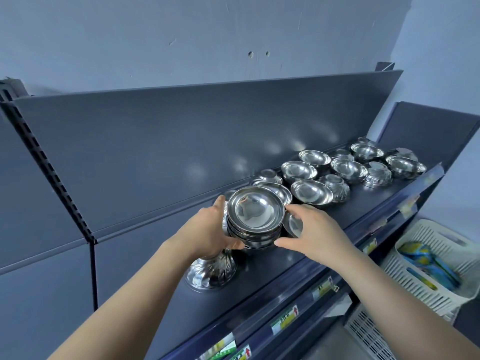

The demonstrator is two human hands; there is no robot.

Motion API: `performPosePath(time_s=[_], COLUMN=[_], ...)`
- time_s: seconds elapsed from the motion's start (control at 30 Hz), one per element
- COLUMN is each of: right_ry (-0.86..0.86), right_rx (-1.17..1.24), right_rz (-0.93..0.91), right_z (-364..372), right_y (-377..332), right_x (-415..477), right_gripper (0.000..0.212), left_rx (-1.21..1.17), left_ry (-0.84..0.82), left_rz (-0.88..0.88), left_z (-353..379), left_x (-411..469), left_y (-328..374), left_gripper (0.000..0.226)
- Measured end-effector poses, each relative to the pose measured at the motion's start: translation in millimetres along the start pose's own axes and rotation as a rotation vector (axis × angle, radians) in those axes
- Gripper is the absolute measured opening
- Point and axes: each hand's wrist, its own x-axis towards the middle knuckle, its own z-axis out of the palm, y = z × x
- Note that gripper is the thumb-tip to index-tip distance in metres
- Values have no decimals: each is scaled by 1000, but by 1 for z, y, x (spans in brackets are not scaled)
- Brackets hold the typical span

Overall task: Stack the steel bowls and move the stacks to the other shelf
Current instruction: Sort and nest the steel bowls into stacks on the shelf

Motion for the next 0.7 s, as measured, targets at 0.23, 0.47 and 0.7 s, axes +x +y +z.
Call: performPosePath(time_s=[0.23,0.47,0.7], right_ry=[-38,-6,-8], right_rx=[197,275,289], right_rz=[79,59,41], right_z=[26,36,42], right_y=[-5,-11,-12], right_x=[-17,-4,7], right_gripper=[100,105,100], left_rx=[-140,-189,-155], left_ry=[-15,-42,-7], left_rz=[65,86,123], left_z=[9,7,3], left_x=[-6,1,8], left_y=[5,7,2], left_gripper=[126,127,112])
